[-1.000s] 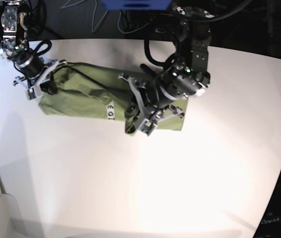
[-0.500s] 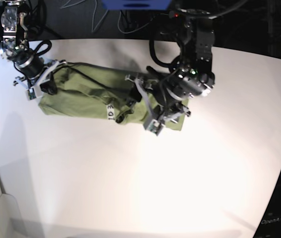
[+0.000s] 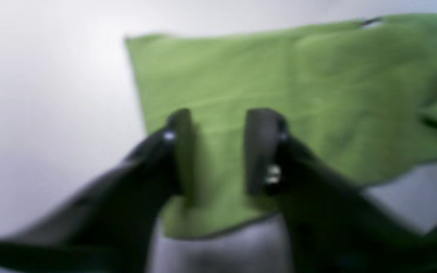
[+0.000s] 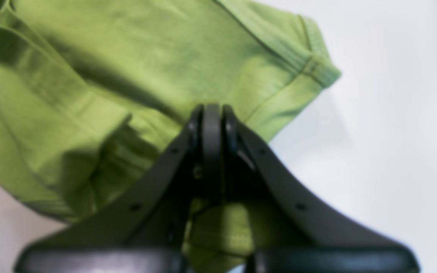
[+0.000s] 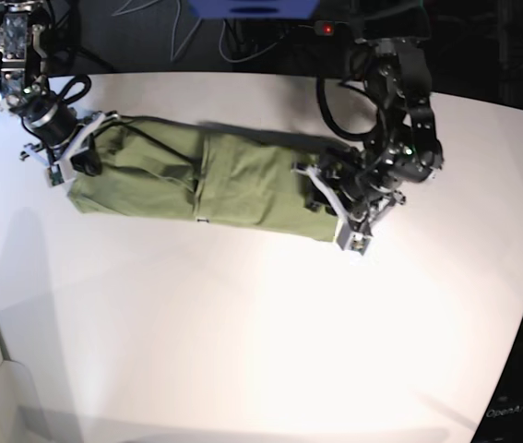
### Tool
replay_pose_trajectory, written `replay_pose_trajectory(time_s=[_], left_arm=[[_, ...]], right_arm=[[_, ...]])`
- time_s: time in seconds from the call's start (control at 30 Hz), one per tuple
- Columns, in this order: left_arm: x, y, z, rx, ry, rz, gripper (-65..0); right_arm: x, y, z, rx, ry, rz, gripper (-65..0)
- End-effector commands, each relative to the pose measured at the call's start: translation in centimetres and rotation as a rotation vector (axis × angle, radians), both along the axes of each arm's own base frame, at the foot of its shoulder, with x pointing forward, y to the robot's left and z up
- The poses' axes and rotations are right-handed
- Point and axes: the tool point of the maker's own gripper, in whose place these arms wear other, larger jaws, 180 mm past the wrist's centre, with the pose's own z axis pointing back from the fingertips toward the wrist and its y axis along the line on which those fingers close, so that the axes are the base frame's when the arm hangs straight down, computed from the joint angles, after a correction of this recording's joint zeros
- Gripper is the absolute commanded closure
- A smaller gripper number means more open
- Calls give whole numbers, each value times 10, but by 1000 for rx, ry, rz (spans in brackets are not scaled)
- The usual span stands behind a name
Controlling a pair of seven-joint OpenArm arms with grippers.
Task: Fold the T-shirt properly
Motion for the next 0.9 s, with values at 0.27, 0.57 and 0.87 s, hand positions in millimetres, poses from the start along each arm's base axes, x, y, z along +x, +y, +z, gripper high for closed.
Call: replay_pose_trajectory(time_s=[0.27, 0.57, 0.87], left_arm=[[8, -10, -26, -86, 32, 28, -28], [-17, 5, -46, -79, 90, 43, -28], [-31, 20, -50, -119, 110, 57, -28]], right_arm=[[21, -7, 64, -95, -144, 36, -1], [7, -36, 90, -149, -110, -136, -213], [-12, 1, 68, -27, -63, -70, -496]])
